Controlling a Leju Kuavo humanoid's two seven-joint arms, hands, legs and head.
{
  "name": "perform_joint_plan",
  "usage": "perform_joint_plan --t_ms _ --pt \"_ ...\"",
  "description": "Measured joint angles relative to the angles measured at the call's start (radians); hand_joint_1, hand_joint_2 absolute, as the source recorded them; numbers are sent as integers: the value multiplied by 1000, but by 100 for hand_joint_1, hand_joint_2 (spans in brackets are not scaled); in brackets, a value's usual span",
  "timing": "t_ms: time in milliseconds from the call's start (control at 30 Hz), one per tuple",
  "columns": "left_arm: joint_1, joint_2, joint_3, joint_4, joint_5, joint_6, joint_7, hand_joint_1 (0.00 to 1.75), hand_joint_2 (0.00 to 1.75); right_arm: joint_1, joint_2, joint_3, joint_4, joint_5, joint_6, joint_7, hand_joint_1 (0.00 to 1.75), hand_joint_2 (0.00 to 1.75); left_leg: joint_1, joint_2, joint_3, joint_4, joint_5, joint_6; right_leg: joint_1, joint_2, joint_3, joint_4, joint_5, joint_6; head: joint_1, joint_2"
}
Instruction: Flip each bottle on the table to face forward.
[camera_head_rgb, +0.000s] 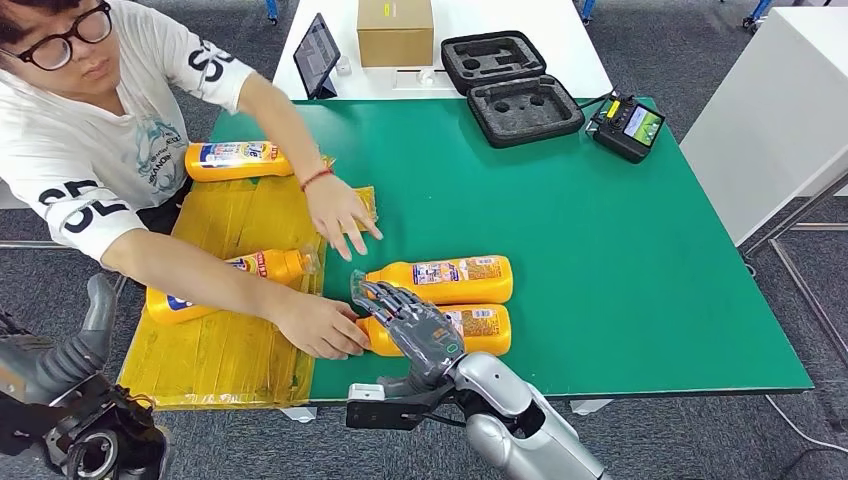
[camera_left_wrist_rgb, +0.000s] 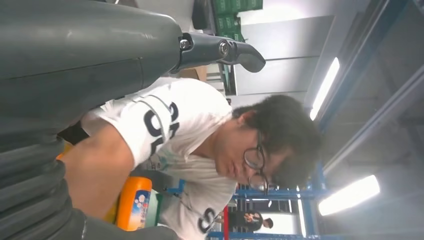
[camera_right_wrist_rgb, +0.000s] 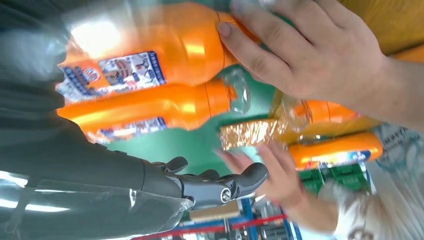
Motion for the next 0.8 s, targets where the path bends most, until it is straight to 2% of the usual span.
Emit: perform_joint_plan --t_ms 467,800 --pt "61 -59 73 -45 10 -46 0 0 175 34 -62 1 -48 16 31 45 0 175 0 0 0 0 0 0 0 0 0 0 0 0 0 0" --pt "73 -79 101 -48 21 -68 0 0 175 67 -92 -2 -51 35 45 90 0 175 0 0 0 0 -1 0 0 0 0 0 0 0 0 0"
